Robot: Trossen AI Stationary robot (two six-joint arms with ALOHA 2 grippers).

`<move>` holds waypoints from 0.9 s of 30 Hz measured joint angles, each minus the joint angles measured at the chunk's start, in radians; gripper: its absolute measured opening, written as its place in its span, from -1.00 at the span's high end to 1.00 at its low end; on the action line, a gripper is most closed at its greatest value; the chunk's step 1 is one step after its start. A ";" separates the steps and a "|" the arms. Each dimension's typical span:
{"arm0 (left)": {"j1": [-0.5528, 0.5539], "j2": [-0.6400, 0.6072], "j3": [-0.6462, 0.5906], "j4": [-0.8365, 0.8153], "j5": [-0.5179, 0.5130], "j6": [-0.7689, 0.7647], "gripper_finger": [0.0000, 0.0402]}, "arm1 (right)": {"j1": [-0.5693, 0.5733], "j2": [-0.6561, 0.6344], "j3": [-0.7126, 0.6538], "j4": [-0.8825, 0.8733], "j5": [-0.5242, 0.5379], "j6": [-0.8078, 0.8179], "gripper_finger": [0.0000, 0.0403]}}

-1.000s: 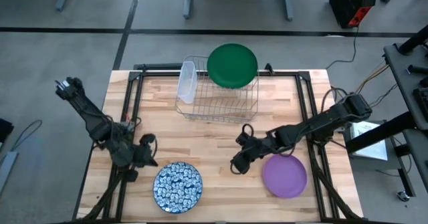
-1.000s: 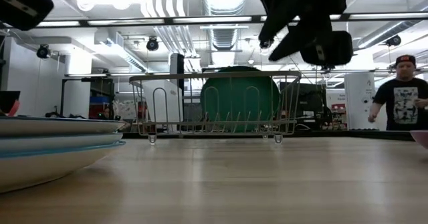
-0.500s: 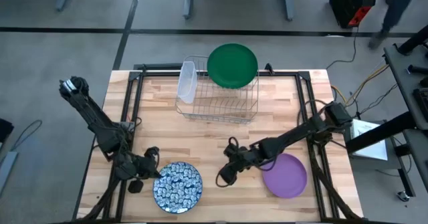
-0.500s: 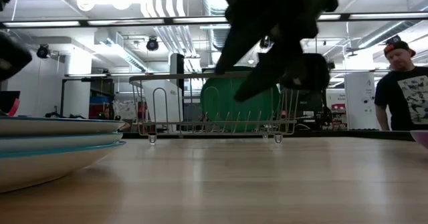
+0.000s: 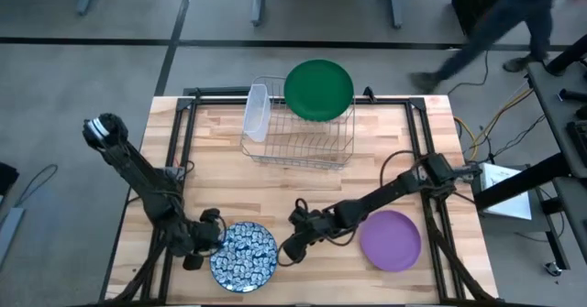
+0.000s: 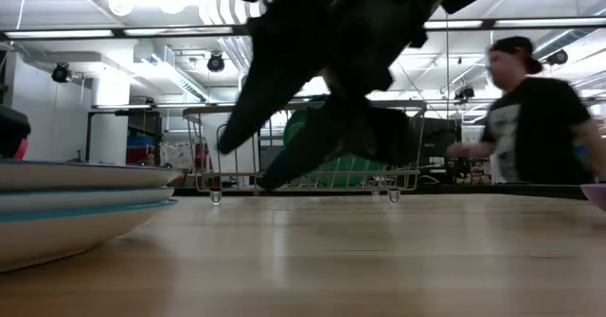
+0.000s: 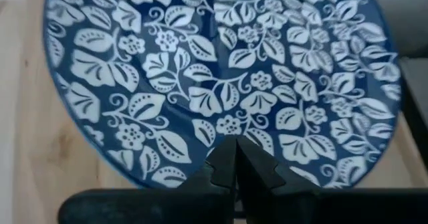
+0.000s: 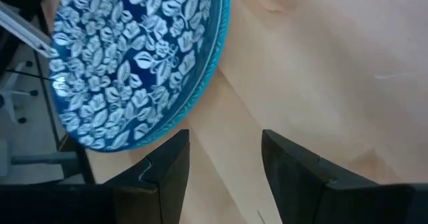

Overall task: Sort dishes
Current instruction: Put the blue plate into the dish rack

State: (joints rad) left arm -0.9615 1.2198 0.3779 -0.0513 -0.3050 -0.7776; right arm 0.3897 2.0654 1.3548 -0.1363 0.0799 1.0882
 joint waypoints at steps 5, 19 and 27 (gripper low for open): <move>0.000 0.082 0.002 0.063 -0.035 -0.035 1.00 | -0.009 0.046 0.038 0.045 -0.001 -0.029 0.13; 0.000 0.208 -0.049 0.286 -0.178 -0.044 1.00 | -0.045 0.065 0.040 0.125 -0.011 -0.076 0.13; 0.000 0.225 -0.053 0.304 -0.246 -0.031 1.00 | -0.067 0.099 0.041 0.218 -0.028 -0.107 0.23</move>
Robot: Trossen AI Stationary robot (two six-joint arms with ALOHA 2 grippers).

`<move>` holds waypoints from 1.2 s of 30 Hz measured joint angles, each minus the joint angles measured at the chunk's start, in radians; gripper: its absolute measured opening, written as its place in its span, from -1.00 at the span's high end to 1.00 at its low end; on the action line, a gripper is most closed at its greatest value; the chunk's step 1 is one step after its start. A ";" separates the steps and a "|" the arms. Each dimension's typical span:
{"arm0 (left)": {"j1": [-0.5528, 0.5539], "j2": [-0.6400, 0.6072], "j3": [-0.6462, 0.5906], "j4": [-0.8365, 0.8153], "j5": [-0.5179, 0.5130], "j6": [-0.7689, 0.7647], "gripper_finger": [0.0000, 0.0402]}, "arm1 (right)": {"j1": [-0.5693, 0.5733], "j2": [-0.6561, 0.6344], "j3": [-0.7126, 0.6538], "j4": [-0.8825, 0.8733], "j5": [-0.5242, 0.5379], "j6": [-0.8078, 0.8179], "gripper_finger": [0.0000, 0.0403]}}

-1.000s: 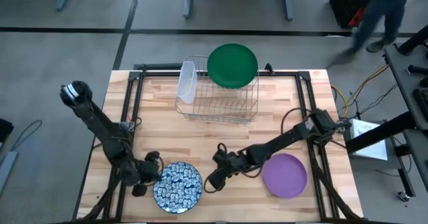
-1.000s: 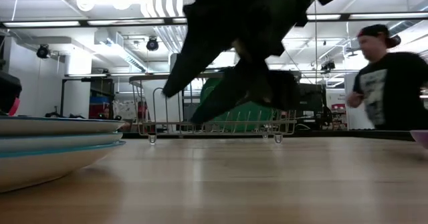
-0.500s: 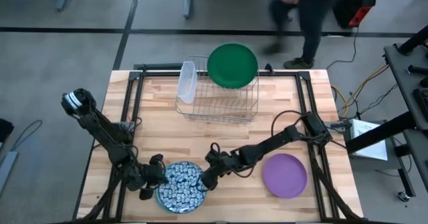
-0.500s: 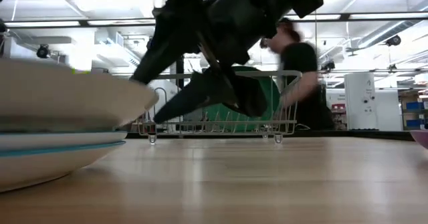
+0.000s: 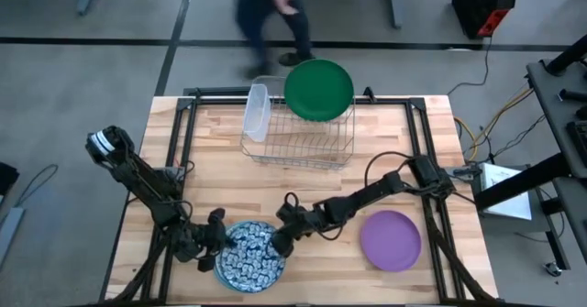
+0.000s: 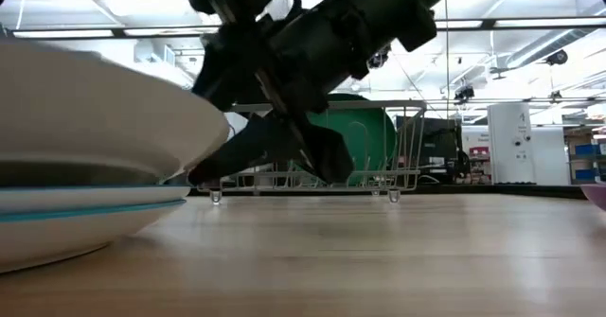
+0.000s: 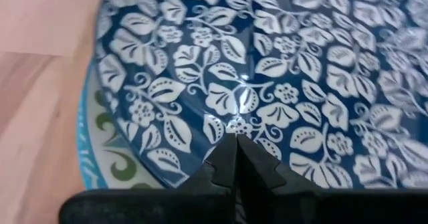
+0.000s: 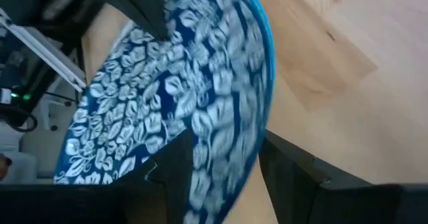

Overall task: Sort dishes
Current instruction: Put the blue plate into the dish rack

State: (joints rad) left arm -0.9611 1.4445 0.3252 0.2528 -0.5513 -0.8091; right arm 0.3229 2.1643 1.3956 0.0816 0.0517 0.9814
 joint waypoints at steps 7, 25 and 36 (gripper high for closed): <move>0.001 -0.003 -0.002 -0.002 -0.052 -0.001 1.00 | -0.023 0.004 0.000 0.003 0.002 -0.045 0.61; 0.002 -0.226 -0.005 -0.031 -0.126 0.067 1.00 | -0.027 -0.047 0.003 -0.051 0.113 -0.257 0.99; 0.033 -0.519 -0.002 -0.192 -0.240 -0.019 0.98 | -0.026 -0.081 0.002 -0.035 0.214 -0.439 1.00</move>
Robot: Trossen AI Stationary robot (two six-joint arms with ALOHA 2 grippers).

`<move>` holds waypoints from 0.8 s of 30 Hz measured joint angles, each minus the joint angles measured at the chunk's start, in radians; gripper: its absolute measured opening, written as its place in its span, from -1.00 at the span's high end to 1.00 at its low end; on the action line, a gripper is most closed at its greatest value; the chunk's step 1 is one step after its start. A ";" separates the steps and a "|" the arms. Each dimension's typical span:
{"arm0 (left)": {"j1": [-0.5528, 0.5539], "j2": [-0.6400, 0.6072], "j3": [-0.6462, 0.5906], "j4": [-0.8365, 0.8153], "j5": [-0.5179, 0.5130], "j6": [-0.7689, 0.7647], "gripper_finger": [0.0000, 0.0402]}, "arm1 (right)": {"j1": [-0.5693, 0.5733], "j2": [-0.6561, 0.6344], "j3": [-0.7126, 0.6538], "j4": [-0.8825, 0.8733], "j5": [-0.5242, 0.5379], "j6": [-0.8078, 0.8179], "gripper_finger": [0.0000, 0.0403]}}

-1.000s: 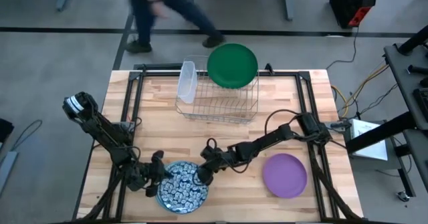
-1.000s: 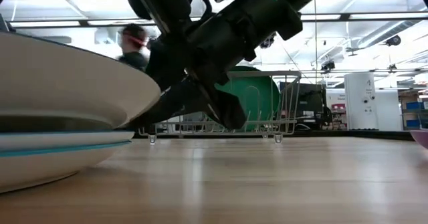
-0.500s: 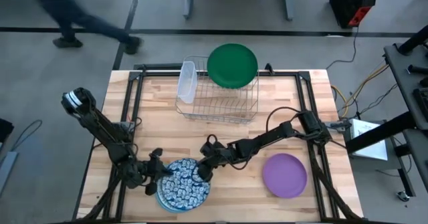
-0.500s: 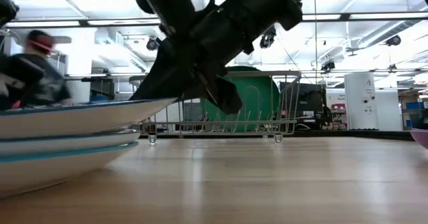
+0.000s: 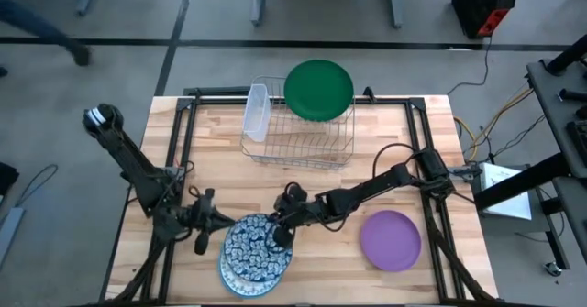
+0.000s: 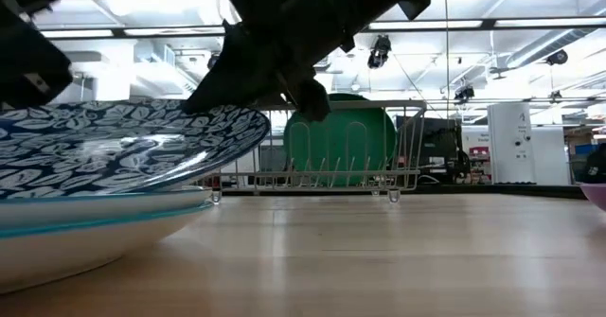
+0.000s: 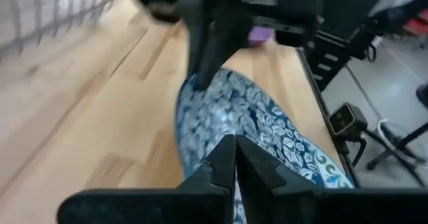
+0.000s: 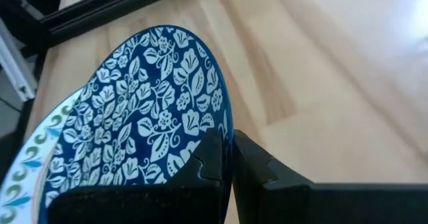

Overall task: Sort dishes
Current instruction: Put the blue plate into the dish rack

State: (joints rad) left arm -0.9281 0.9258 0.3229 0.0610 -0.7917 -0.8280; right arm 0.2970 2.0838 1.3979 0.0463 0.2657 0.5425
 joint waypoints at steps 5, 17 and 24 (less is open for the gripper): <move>0.043 -0.071 0.000 -0.144 0.073 -0.136 0.79 | -0.002 0.000 0.000 0.056 0.032 -0.101 1.00; 0.058 -0.078 0.000 -0.138 0.094 -0.135 0.10 | -0.001 -0.002 -0.001 0.158 0.165 -0.342 1.00; 0.077 -0.036 0.001 -0.136 0.061 -0.095 0.00 | 0.002 -0.002 -0.001 0.307 0.210 -0.521 1.00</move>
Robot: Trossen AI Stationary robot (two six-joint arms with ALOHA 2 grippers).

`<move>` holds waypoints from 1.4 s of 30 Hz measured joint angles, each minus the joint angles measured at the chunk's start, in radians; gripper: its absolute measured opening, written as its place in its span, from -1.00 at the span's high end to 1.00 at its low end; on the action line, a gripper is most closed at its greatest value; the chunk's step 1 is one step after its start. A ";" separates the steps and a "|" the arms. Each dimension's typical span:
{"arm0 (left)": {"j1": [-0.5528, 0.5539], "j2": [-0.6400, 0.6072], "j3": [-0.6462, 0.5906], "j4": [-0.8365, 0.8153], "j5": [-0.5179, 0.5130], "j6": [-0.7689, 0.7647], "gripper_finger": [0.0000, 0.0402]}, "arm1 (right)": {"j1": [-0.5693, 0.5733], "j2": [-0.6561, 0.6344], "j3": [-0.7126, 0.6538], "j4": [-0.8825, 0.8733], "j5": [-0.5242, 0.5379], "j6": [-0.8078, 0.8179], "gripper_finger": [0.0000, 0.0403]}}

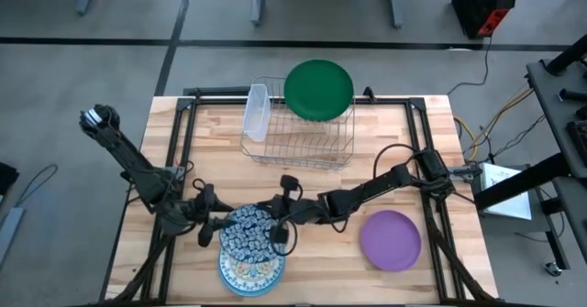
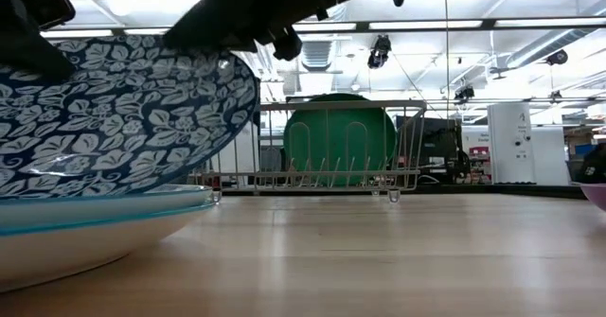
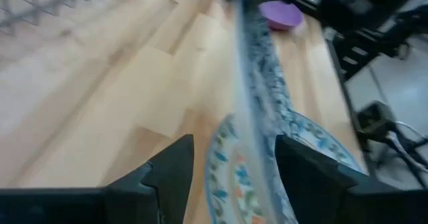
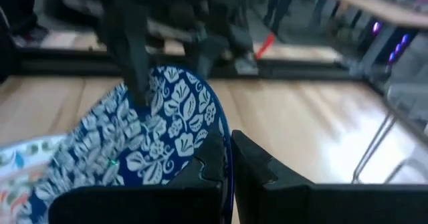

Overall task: Sort dishes
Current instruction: Put the blue plate into the dish rack

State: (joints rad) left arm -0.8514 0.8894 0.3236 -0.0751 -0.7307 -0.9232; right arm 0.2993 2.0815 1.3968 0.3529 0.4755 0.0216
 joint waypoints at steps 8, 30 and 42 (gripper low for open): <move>0.015 0.040 0.001 0.041 -0.020 0.098 0.26 | -0.006 0.000 0.000 0.021 0.002 -0.003 1.00; 0.016 0.021 0.011 0.057 -0.080 0.107 0.97 | -0.006 -0.070 0.000 -0.070 -0.043 0.181 0.84; 0.015 0.006 0.010 0.104 -0.113 0.190 0.98 | -0.001 -0.198 0.000 -0.410 -0.246 0.475 0.19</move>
State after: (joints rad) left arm -0.8360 0.8953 0.3336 0.0286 -0.8441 -0.7333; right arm 0.2980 1.8839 1.3968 -0.0571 0.2292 0.4963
